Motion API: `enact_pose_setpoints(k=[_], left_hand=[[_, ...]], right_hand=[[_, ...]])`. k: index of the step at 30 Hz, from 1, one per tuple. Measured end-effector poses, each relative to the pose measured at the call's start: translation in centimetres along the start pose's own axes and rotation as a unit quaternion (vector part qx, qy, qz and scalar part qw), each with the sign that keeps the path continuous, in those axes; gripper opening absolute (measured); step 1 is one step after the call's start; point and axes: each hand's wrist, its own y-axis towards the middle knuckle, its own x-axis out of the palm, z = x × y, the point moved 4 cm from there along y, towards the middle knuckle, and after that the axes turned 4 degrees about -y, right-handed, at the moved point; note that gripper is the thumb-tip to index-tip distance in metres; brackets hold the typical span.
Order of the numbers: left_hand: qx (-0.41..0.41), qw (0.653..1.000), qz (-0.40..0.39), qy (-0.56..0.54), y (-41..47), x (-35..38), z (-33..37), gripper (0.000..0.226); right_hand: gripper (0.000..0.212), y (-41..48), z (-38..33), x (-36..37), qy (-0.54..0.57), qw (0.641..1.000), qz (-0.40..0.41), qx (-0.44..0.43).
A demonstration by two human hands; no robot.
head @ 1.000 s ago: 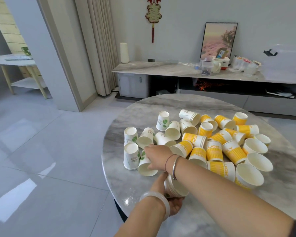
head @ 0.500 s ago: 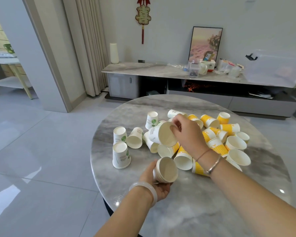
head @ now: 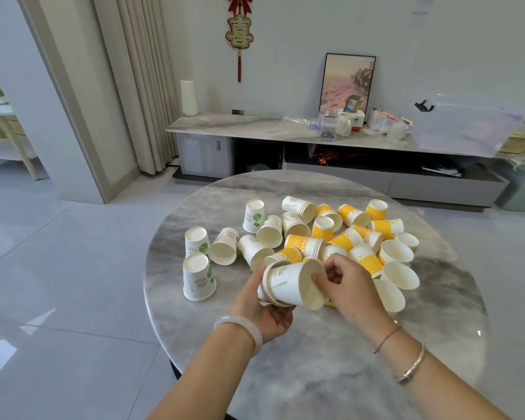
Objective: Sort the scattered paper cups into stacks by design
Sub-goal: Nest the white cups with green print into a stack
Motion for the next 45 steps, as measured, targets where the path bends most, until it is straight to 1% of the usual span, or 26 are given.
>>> enact_pose_setpoints(k=[2,4,6,8,10,12,14,16,17,18,20,21,22,23,24,25,26,27,28,30,33,35,36,38,42,45], left_hand=[[-0.006,1.000,-0.005,0.000,0.1,-0.2,0.0,0.044],[-0.005,1.000,-0.019,-0.005,0.1,-0.3,0.1,0.044],[-0.009,0.998,-0.039,-0.045,0.0,-0.3,0.2,0.047],[-0.007,0.996,-0.048,-0.073,-0.2,-0.4,0.5,0.050],[0.001,0.996,-0.054,-0.069,-0.3,-0.7,1.0,0.055],[0.003,0.996,-0.059,-0.069,-0.5,-1.0,1.4,0.059],[0.000,0.994,-0.053,-0.096,-0.6,-1.6,2.0,0.059],[0.006,0.993,-0.032,-0.117,-0.9,-2.4,2.8,0.062],[0.014,0.995,-0.015,-0.100,-0.9,-3.0,3.3,0.062],[0.025,0.998,0.006,-0.058,-0.9,-3.5,3.7,0.061],[0.070,0.994,0.061,0.058,-0.7,-4.7,4.6,0.050],[0.116,0.982,0.102,0.112,-0.6,-5.2,5.3,0.041],[0.183,0.955,0.158,0.174,-0.6,-5.8,6.3,0.033],[0.263,0.905,0.225,0.249,-0.9,-6.4,7.6,0.030],[0.338,0.837,0.290,0.318,-1.3,-6.8,8.8,0.037],[0.394,0.770,0.344,0.366,-1.7,-7.3,9.8,0.054],[0.421,0.726,0.379,0.390,-1.9,-7.8,10.5,0.076],[0.427,0.710,0.392,0.400,-1.8,-8.4,10.9,0.094],[0.424,0.709,0.392,0.405,-1.6,-8.8,11.3,0.106],[0.413,0.720,0.377,0.411,-0.4,-9.6,11.6,0.116],[0.437,0.716,0.333,0.431,1.3,-10.2,12.7,0.119],[0.444,0.730,0.297,0.427,2.2,-10.3,13.7,0.117],[0.443,0.736,0.290,0.423,2.5,-10.4,14.1,0.113],[0.441,0.734,0.294,0.425,3.1,-10.8,14.9,0.103],[0.442,0.731,0.306,0.421,3.5,-11.7,15.4,0.068],[0.454,0.720,0.307,0.426,2.6,-10.7,15.0,0.059]], right_hand=[[0.022,0.3,0.0,1.0,-0.018,1.000,0.009,-0.001],[0.016,0.6,0.0,2.2,-0.027,1.000,0.001,0.007],[0.014,0.9,0.1,3.3,-0.026,1.000,-0.009,0.011],[0.019,1.1,0.2,4.3,-0.006,1.000,-0.017,0.022],[0.023,1.3,0.0,5.3,0.017,0.999,-0.034,0.033],[0.022,1.7,-0.4,6.4,0.047,0.997,-0.061,0.029],[0.020,2.2,-1.1,7.5,0.078,0.993,-0.090,0.019],[0.028,2.6,-1.7,8.4,0.089,0.990,-0.110,0.027],[0.031,2.8,-1.7,8.7,0.089,0.989,-0.114,0.039],[0.032,2.9,-1.6,8.9,0.087,0.988,-0.116,0.055],[0.031,2.9,-1.2,9.1,0.085,0.985,-0.125,0.085],[0.031,2.8,-1.0,9.1,0.086,0.983,-0.132,0.099],[0.032,2.6,-0.6,9.1,0.086,0.980,-0.138,0.115],[0.033,2.5,-0.2,9.0,0.085,0.977,-0.142,0.133],[0.033,2.2,0.3,8.8,0.084,0.974,-0.146,0.151],[0.032,1.9,0.7,8.7,0.085,0.970,-0.152,0.168],[0.033,1.6,1.0,8.6,0.092,0.966,-0.160,0.182],[0.033,1.2,1.4,8.5,0.101,0.961,-0.168,0.195],[0.033,1.0,1.5,8.5,0.109,0.957,-0.177,0.204],[0.029,0.4,2.0,8.4,0.114,0.950,-0.189,0.222],[0.025,0.0,2.7,8.1,0.102,0.945,-0.191,0.244],[0.025,-0.1,3.0,8.0,0.094,0.944,-0.190,0.251],[0.024,-0.1,3.1,8.0,0.093,0.943,-0.192,0.254],[0.022,-0.2,3.2,8.0,0.094,0.941,-0.196,0.260],[0.019,-0.3,3.3,8.3,0.105,0.937,-0.203,0.263],[0.015,-0.5,3.4,8.4,0.133,0.936,-0.199,0.258]])
